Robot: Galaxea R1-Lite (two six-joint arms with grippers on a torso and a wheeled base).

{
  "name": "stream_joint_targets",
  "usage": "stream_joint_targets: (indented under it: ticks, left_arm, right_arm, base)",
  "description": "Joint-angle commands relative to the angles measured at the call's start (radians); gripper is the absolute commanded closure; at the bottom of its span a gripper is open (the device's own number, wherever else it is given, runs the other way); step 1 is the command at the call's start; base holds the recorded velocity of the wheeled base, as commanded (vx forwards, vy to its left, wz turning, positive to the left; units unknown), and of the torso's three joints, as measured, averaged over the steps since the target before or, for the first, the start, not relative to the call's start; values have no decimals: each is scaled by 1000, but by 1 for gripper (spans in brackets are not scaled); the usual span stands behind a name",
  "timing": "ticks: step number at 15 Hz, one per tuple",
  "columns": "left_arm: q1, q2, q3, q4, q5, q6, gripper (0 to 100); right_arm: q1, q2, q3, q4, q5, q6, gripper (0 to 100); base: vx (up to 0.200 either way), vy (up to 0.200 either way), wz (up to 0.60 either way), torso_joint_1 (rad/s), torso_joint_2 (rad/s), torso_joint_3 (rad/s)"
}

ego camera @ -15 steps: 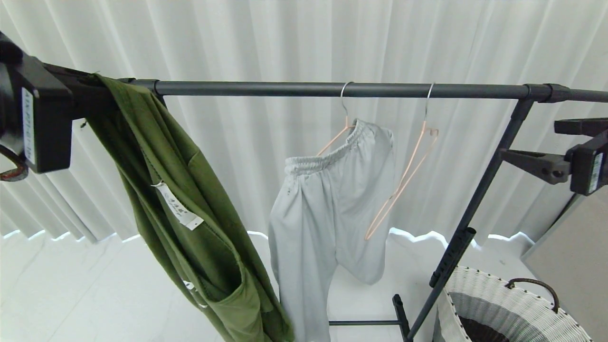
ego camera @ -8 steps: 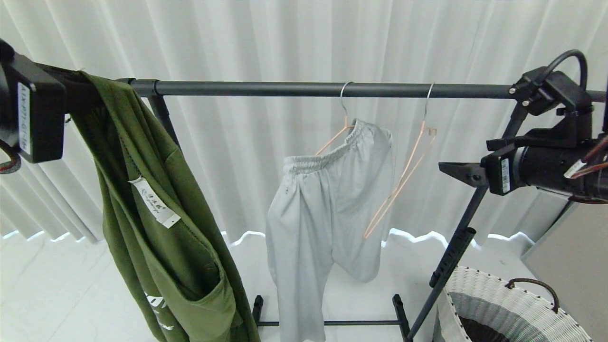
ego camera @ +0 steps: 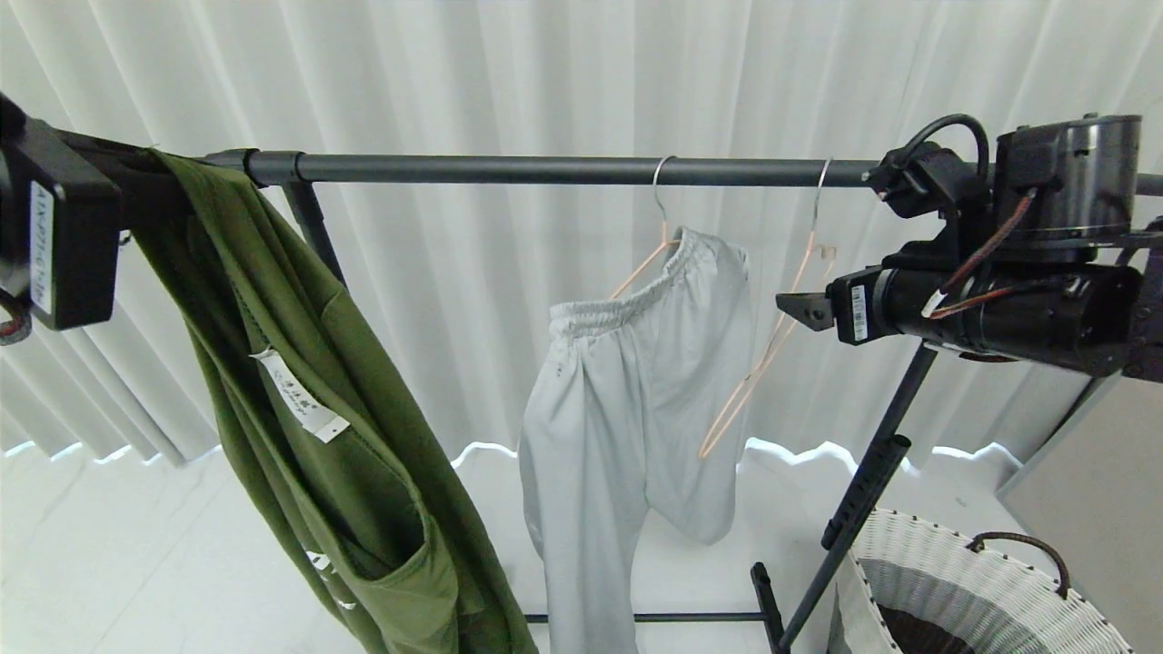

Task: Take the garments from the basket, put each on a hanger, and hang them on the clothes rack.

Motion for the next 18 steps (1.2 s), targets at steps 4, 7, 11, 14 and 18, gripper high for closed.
stream_joint_targets:
  ticks: [4, 7, 11, 14, 18]
  left_arm:
    - [0, -1, -1, 0, 2, 21, 100]
    - [0, -1, -1, -1, 14, 30, 100]
    - [0, -1, -1, -1, 14, 30, 100]
    - [0, -1, -1, -1, 14, 36, 100]
    - [-1, 0, -1, -1, 14, 45, 100]
  right_arm:
    - [-2, 63, 7, -32, -35, 14, 0]
    - [-14, 50, 9, -26, -47, 12, 0]
    - [-30, 38, 17, -24, -99, 14, 0]
    - [-44, 15, 41, -24, -101, 14, 0]
    - [-45, -28, 96, -24, -99, 14, 0]
  base:
    - [0, 0, 0, 0, 0, 0]
    - [0, 0, 0, 0, 0, 0]
    - [0, 0, 0, 0, 0, 0]
    - [0, 0, 0, 0, 0, 0]
    - [0, 0, 0, 0, 0, 0]
